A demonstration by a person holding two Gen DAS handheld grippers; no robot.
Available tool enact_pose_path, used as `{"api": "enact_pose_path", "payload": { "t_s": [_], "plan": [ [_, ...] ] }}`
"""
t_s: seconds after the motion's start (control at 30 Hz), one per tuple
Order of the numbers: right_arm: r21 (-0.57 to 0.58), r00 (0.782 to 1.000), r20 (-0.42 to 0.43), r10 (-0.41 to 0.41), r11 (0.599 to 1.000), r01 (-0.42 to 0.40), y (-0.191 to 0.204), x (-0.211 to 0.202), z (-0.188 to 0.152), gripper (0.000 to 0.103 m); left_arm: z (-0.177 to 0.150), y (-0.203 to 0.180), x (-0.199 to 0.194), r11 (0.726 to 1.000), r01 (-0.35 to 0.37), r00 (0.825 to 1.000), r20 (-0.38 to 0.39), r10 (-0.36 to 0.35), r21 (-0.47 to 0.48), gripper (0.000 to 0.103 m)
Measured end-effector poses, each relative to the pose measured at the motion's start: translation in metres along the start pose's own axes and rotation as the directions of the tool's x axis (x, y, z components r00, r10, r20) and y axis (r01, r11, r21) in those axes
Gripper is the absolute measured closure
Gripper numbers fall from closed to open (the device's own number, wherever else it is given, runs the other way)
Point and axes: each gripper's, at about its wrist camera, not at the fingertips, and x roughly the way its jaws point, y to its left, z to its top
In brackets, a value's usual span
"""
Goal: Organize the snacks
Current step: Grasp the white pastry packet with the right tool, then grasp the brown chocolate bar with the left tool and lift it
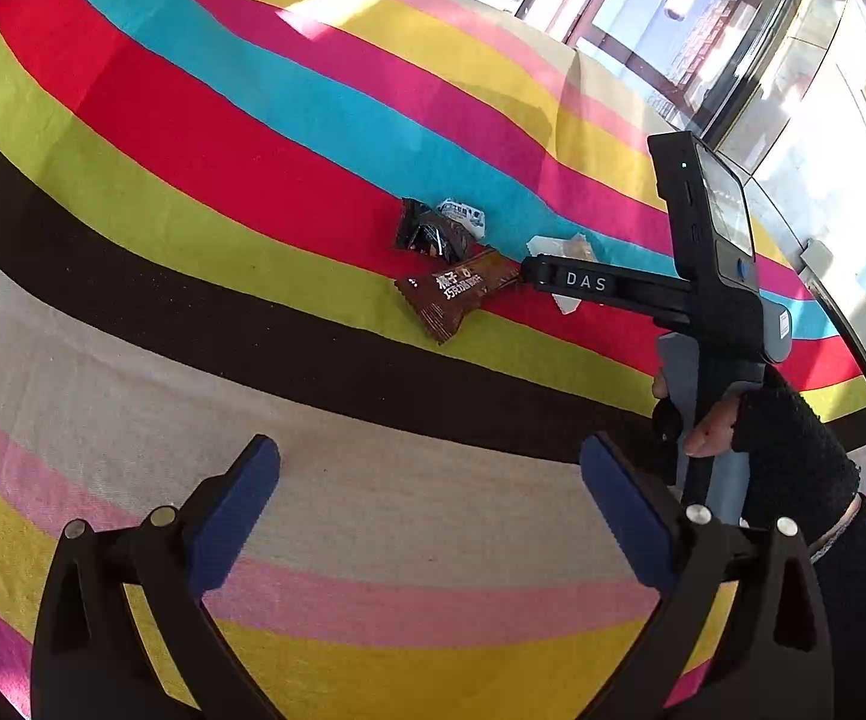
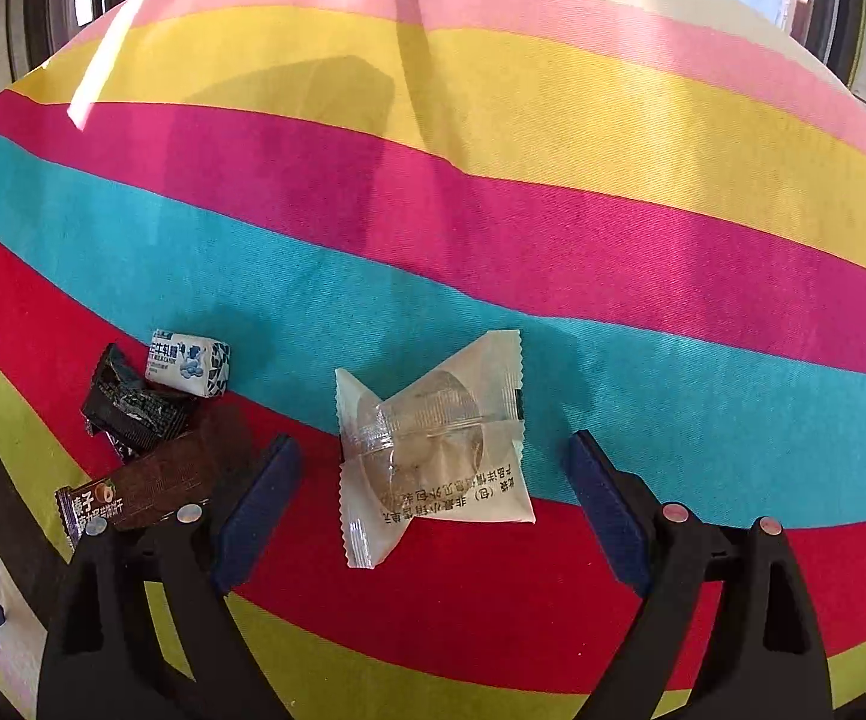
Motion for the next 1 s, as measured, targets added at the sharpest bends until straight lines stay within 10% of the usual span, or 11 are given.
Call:
{"api": "enact_pose_path", "payload": {
  "t_s": [0.03,0.5,1.0],
  "plan": [
    [-0.01,1.0,0.0,0.011,1.0,-0.011,0.0,-0.009,-0.003,0.06,0.0,0.0,0.0,1.0,0.0,1.0,0.001,0.0,-0.001,0.002],
    [0.109,0.983,0.125,0.134,0.983,-0.148,-0.035,-0.147,-0.165,0.06,0.001,-0.003,0.0,1.0,-0.016,1.0,-0.005,0.016,0.012,0.002],
    [0.235,0.964,0.125,0.236,0.937,-0.259,-0.052,-0.119,-0.159,0.059,0.041,-0.038,0.055,0.963,-0.107,0.985,-0.107,0.137,0.248,0.002]
  ]
}}
